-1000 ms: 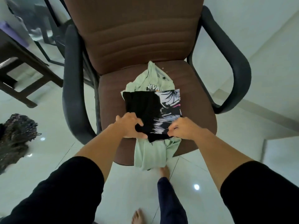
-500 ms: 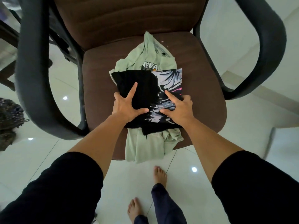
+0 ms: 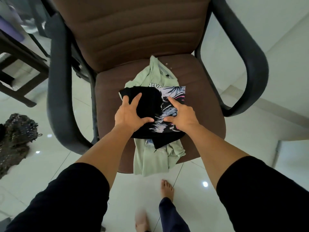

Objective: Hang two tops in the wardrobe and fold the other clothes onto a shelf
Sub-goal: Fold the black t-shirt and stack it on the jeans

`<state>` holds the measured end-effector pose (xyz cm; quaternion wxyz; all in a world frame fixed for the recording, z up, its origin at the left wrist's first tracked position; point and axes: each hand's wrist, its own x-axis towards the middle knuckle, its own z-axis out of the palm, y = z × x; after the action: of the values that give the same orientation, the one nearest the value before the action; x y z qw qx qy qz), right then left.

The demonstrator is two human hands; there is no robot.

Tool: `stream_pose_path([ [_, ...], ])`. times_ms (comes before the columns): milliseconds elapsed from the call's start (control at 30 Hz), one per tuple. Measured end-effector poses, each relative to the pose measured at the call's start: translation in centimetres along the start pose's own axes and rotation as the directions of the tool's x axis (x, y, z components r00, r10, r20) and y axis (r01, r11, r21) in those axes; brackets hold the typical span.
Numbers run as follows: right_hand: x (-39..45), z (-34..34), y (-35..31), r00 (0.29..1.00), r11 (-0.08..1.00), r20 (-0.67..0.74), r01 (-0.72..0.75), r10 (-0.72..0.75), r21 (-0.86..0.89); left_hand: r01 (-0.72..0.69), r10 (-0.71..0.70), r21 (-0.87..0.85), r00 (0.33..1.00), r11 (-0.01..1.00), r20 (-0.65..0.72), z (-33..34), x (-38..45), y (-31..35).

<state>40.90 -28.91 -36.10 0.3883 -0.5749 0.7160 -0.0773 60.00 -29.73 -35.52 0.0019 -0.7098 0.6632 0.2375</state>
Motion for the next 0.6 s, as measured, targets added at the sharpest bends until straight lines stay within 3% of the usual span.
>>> stream_pose_path([
  [233, -3.6, -8.8, -5.5, 0.983, 0.996, -0.167, 0.084, -0.081, 0.011, -0.090, 0.090, 0.001, 0.988, 0.996, -0.123, -10.3, -1.2, 4.5],
  [400, -8.2, -15.1, -8.0, 0.926, 0.990, -0.349, 0.133, -0.140, -0.045, -0.222, 0.212, -0.022, 0.951, 0.975, -0.226, -16.1, -3.0, 8.7],
  [600, -17.4, -18.3, -7.3, 0.847, 0.999, -0.531, 0.027, -0.032, -0.016, -0.444, 0.434, 0.007, 0.873, 0.896, -0.220, -18.8, -7.8, 13.2],
])
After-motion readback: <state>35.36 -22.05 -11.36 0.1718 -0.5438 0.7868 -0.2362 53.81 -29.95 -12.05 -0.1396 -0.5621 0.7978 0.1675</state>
